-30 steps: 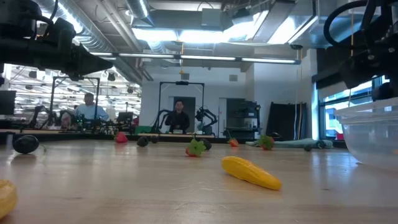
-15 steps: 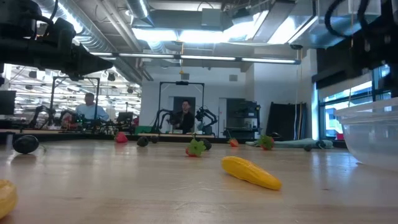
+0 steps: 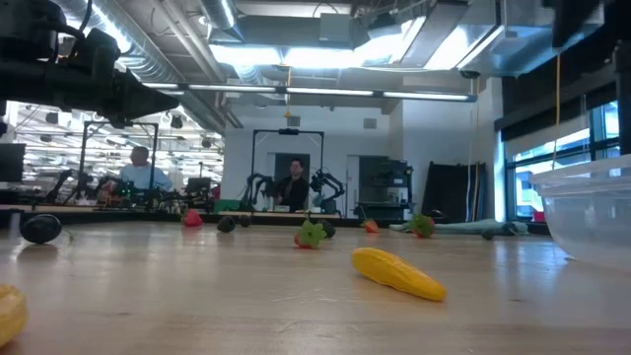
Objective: Pick and placing Produce into tupperware
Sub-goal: Put the top right black cherry into the container
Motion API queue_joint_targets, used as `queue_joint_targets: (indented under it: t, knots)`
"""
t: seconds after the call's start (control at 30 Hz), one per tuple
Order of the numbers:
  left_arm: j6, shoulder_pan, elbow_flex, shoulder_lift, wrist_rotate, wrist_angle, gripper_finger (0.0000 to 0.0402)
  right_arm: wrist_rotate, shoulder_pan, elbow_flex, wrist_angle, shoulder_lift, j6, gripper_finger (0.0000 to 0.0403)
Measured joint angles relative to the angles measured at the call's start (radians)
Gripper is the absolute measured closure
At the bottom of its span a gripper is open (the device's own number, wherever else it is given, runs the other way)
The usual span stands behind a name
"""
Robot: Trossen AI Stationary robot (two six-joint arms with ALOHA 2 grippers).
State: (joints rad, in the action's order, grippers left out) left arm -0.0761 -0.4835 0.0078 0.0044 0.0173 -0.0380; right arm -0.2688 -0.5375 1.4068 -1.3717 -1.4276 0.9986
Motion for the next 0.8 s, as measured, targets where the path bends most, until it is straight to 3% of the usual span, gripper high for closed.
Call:
queue_joint_targets:
  t: [0.23,0.37,0.8]
  knots:
    - [0.000,0.000,0.000,0.000,0.000,0.000,0.0401,-0.124,0.079,0.075,0.002,0.002,-0.070,0.0234]
    - [0.000,0.000,0.000,0.000,0.000,0.000,0.0401,-0.133,0.169,0.075,-0.014,0.001,-0.091,0.0229]
    - [0.000,0.000,0.000,0.000,0.000,0.000,0.0401,-0.241,0.593,0.075,-0.196,0.005,-0.046,0.0126]
